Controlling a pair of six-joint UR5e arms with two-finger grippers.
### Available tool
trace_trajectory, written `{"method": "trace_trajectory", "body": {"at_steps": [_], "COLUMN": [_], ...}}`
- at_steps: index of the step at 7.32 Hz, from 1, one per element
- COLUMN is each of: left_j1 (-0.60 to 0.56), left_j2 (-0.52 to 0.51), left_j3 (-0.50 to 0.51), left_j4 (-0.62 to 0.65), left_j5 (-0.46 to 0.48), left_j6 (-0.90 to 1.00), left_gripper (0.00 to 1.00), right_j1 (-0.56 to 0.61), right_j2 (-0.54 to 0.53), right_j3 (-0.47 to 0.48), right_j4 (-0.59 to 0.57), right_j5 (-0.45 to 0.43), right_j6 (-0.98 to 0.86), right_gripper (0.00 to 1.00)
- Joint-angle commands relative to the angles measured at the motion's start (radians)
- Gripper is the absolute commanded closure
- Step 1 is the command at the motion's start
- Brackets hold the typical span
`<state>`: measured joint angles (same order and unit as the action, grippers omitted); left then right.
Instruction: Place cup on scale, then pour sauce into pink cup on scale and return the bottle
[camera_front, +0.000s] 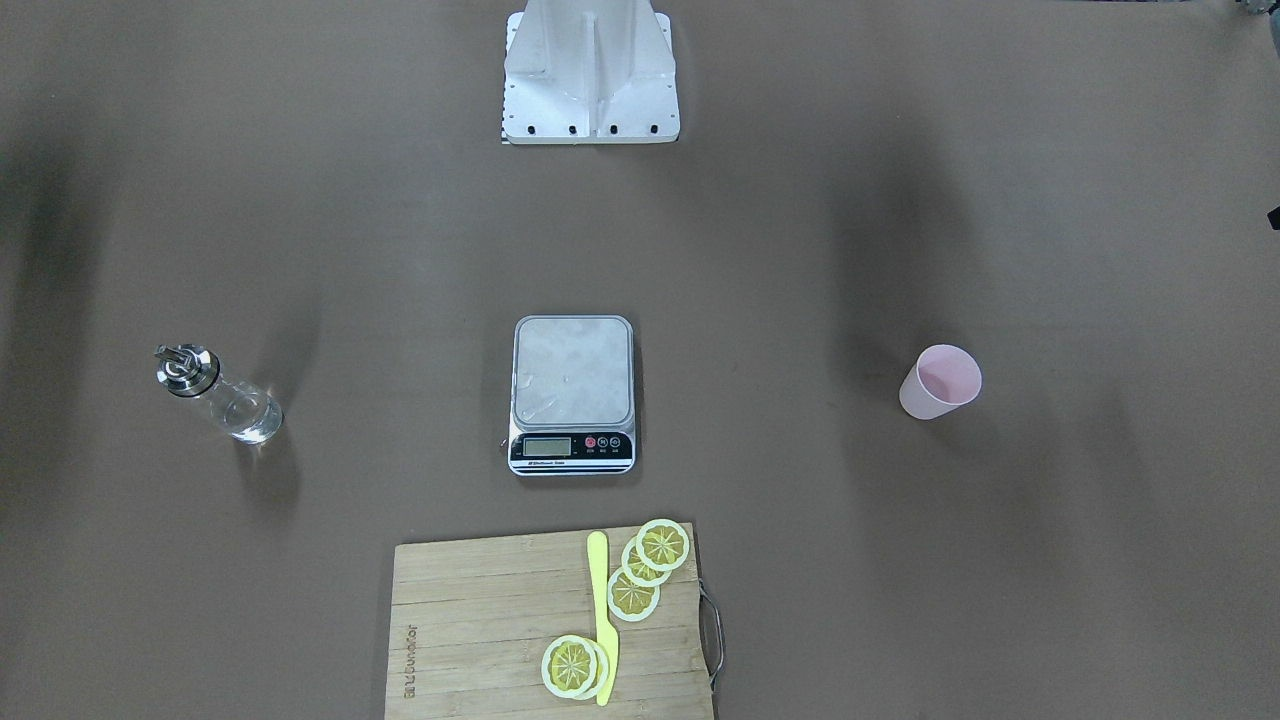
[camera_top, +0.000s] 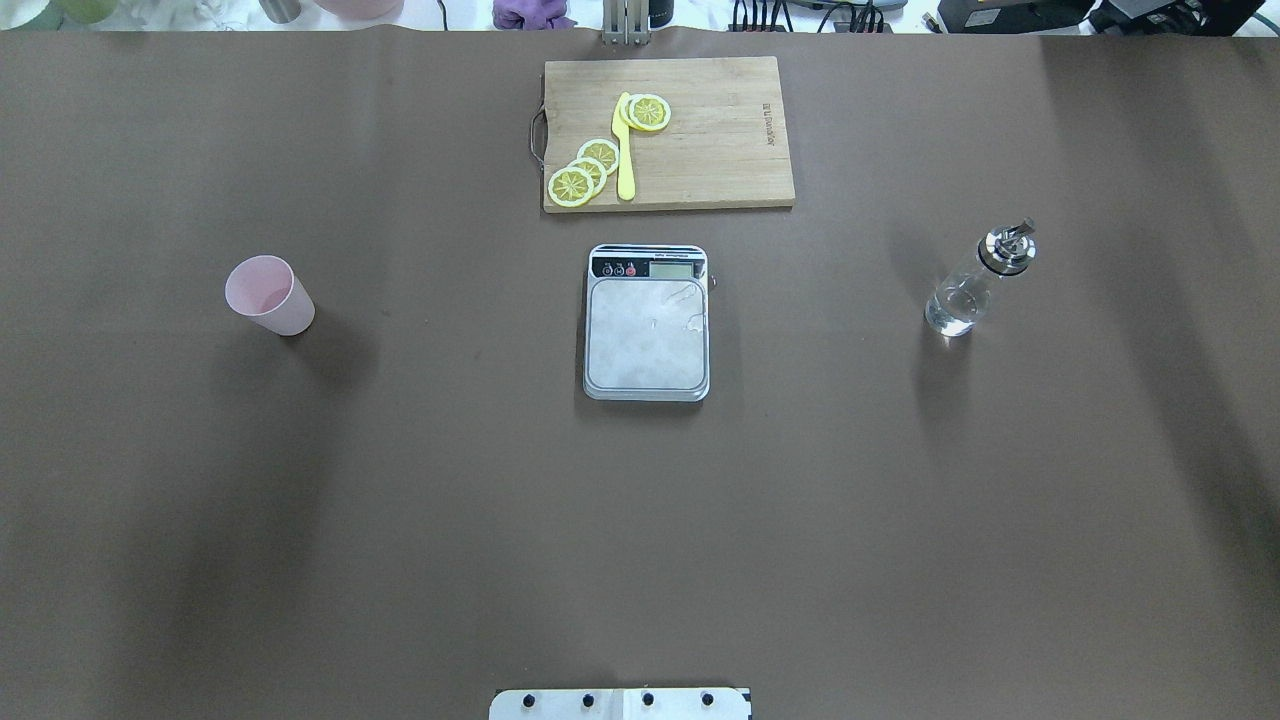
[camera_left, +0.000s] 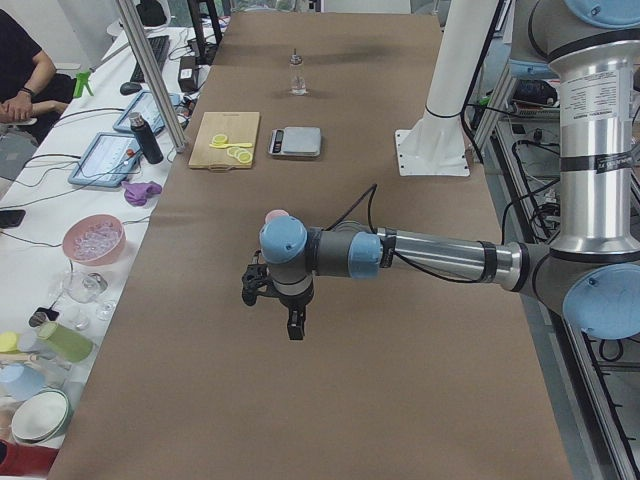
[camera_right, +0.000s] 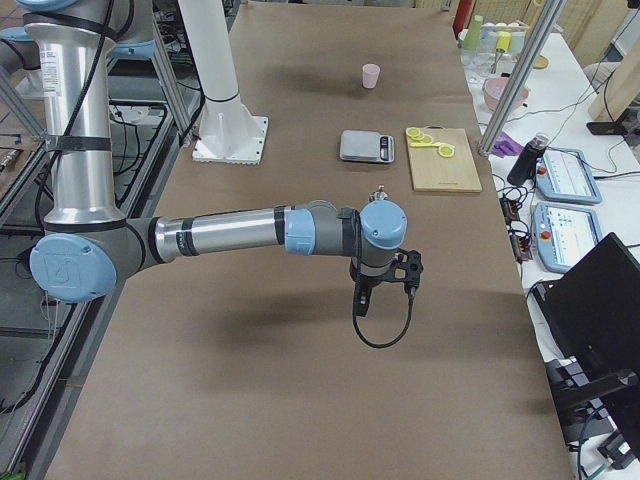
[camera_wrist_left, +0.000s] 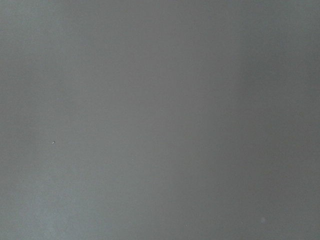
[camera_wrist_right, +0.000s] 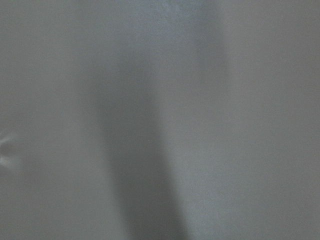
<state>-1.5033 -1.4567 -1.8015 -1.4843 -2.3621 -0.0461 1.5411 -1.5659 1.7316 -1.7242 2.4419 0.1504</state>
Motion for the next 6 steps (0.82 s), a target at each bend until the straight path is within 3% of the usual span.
{"method": "trace_trajectory", "body": {"at_steps": [1, 3, 6], "left_j1": [0.0, 0.0, -0.014], "left_j2": [0.001, -0.01, 0.016], "left_j3": [-0.006, -0.013, -0.03], "left_j4": [-0.026, -0.04, -0.227], "left_j5": [0.001, 0.003, 0.003], "left_j6": [-0.001, 0.003, 0.003], "left_gripper": [0.02, 0.02, 0.02], "right_j1": [0.001, -0.001, -0.001], "right_j2": [0.001, 0.001, 0.001], "right_j3": [0.003, 0.002, 0.003], "right_j4": [0.0, 0.0, -0.006], "right_j5": [0.0, 0.0, 0.009], "right_j6": [0.0, 0.001, 0.0], "right_gripper": [0.0, 0.0, 0.0]}}
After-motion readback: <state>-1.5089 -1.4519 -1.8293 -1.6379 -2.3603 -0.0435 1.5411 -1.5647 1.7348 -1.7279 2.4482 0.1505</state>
